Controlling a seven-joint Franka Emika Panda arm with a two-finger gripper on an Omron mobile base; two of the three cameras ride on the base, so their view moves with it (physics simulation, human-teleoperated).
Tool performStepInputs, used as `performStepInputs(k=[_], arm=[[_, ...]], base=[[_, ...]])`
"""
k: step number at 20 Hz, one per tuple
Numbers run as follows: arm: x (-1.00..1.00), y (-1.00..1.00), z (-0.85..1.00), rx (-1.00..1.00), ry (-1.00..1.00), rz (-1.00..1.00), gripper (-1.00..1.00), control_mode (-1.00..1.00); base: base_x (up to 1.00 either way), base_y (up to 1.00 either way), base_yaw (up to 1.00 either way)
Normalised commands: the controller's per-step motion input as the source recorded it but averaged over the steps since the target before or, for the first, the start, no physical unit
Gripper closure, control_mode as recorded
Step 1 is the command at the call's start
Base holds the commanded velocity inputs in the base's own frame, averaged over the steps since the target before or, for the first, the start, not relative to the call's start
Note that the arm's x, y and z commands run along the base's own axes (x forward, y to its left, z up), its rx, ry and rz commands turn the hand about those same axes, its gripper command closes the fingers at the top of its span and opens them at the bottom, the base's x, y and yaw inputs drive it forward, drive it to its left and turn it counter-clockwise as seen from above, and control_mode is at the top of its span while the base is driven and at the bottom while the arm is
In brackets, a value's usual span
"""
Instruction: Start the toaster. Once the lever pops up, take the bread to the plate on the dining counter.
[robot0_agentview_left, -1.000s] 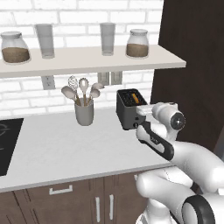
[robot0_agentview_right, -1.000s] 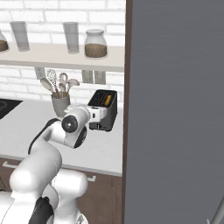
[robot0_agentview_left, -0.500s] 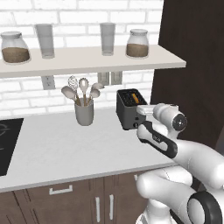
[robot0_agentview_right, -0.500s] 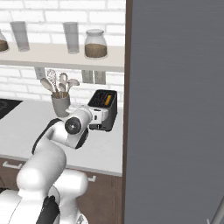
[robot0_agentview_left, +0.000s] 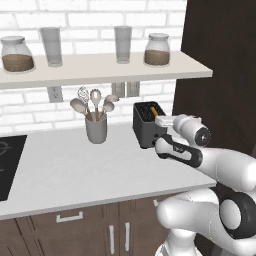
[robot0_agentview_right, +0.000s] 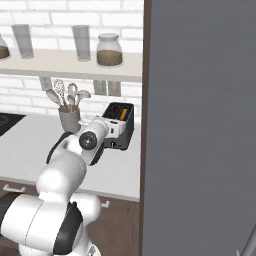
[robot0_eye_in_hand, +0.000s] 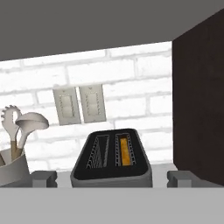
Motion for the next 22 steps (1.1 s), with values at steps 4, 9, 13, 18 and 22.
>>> performStepInputs(k=[4, 9, 13, 18, 22], arm=[[0.21, 0.00, -0.25, 0.00, 0.00, 0.00, -1.00, -1.00], [0.24, 0.00, -0.16, 0.00, 0.00, -0.01, -1.00, -1.00], [0.14, 0.00, -0.01, 0.00, 0.00, 0.00, -1.00, -1.00], [0.13, 0.00, 0.00, 0.00, 0.00, 0.00, -1.00, -1.00], [0.14, 0.00, 0.00, 0.00, 0.00, 0.00, -1.00, -1.00]], base=[[0.00, 0.00, 0.00], [0.00, 0.00, 0.00], [0.00, 0.00, 0.00], [0.00, 0.00, 0.00], [0.00, 0.00, 0.00]])
